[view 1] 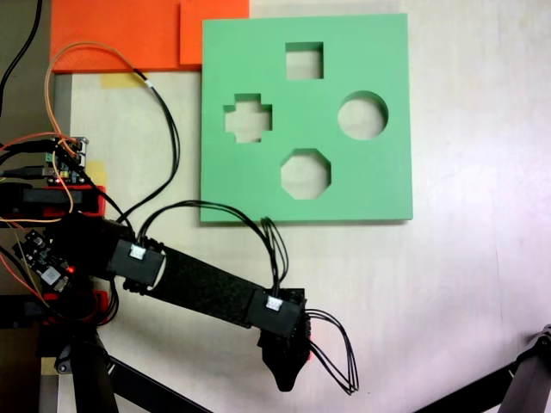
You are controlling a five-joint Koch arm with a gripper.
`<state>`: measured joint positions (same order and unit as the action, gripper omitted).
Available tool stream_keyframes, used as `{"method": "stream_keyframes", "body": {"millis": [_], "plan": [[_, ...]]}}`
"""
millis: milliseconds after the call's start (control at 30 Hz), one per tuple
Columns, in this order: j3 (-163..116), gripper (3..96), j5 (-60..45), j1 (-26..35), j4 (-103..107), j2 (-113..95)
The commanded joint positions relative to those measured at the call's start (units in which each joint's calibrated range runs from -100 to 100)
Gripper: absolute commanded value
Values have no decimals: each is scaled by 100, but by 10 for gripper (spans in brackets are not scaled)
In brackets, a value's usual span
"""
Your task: Put the square block into the corresponding hole
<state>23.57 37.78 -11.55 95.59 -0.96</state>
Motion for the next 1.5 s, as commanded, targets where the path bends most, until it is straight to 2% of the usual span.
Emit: {"method": "stream_keyframes", "body": {"millis": [33, 500, 567, 733, 933, 1133, 1367, 1500], "plan": [[265, 869, -73, -39, -455, 110], [-781, 856, -259, -142, -1370, 152], [-831, 766, -254, -142, -1456, 207], [-961, 470, -293, -200, -1466, 166], [-1230, 408, -278, -195, -1456, -2], [-1310, 127, -220, -205, -1071, -295], [-1170, 125, -98, -176, 46, -1287], [-682, 125, 107, 34, 441, -2320]]}}
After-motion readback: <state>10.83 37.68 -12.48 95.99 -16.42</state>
